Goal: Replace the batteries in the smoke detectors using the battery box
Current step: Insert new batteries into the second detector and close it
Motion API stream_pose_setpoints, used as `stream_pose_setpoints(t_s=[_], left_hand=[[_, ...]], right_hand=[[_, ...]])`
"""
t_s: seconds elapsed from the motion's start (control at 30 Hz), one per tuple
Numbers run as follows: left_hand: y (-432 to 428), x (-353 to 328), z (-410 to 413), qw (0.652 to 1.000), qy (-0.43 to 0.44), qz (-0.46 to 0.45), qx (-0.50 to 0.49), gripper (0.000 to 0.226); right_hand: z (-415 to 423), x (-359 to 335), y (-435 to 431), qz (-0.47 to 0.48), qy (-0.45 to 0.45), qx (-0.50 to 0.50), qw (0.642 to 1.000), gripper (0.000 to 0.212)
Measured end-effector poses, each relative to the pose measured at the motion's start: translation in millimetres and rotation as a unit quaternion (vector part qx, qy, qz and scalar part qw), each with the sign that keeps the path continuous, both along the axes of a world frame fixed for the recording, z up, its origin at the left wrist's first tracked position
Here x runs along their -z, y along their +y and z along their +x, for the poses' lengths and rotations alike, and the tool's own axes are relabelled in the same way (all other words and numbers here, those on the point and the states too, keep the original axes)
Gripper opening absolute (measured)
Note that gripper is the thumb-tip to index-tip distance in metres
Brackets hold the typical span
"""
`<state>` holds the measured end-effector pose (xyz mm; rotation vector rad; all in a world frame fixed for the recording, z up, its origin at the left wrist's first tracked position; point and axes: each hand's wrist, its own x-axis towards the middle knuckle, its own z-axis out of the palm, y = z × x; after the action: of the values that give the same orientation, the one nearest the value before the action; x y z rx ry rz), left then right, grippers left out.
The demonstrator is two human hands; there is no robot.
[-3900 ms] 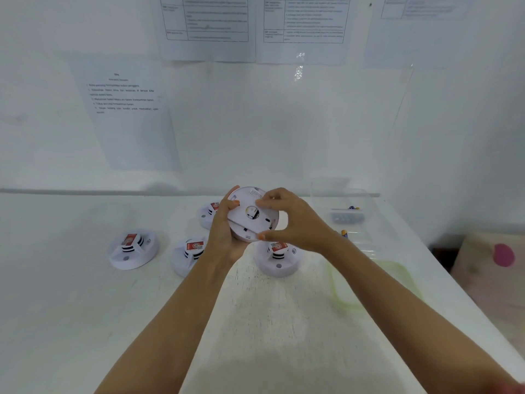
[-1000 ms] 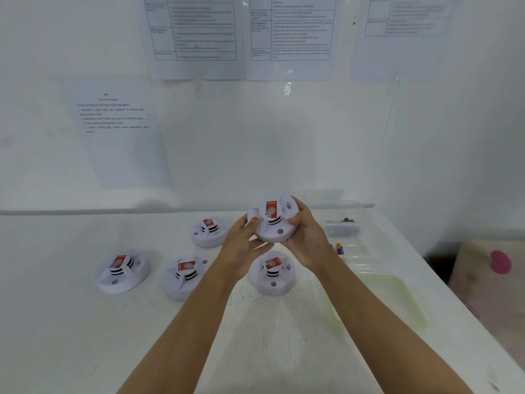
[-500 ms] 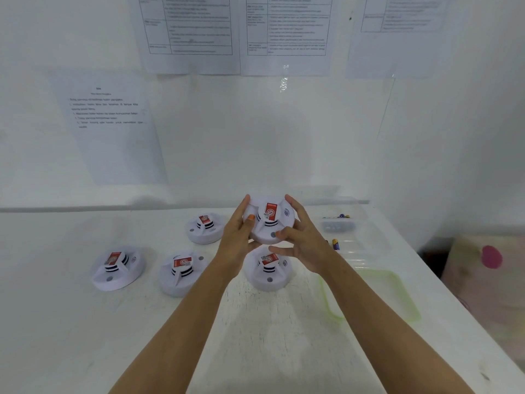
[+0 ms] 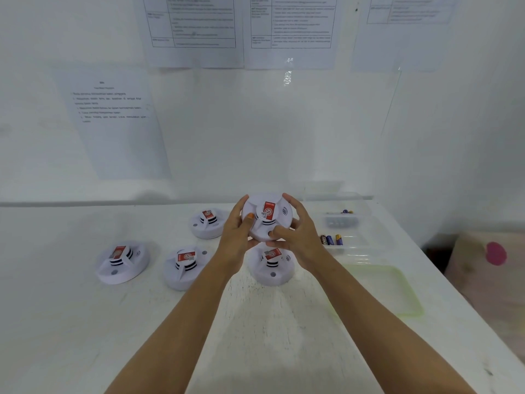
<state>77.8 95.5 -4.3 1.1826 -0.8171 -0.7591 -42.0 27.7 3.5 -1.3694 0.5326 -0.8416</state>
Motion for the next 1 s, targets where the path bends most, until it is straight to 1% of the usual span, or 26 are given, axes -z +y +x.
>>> stream_pose_setpoints(t_s=[0.27,0.43,0.57,0.77,1.0], left_hand=[[-1.7,0.1,0.5,1.000,0.003,0.001,-0.007,0.034],[-2.3,-0.5,-1.0,1.000,0.003,0.004,-0.019,0.039],[-3.0,-0.1,-0.2,1.000,0.007,0.006,-0.018,0.033],[-3.9,0.0,0.6,1.000,0.017,0.005,-0.015,0.039],[-6.0,2.3,2.4,1.000,0.014,0.006,-0.016,0.040]], right_hand=[[1.9,0.2,-2.6,-0.003,0.004,-0.003,1.000,0.066],[2.7,1.9,-3.6,-0.007,0.003,-0.004,1.000,0.065],[3.5,2.5,-3.8,-0.004,0.002,-0.003,1.000,0.064],[4.1,3.1,-5.5,-0.004,0.007,-0.003,1.000,0.065],[6.3,4.3,-8.5,0.001,0.013,0.000,1.000,0.066]])
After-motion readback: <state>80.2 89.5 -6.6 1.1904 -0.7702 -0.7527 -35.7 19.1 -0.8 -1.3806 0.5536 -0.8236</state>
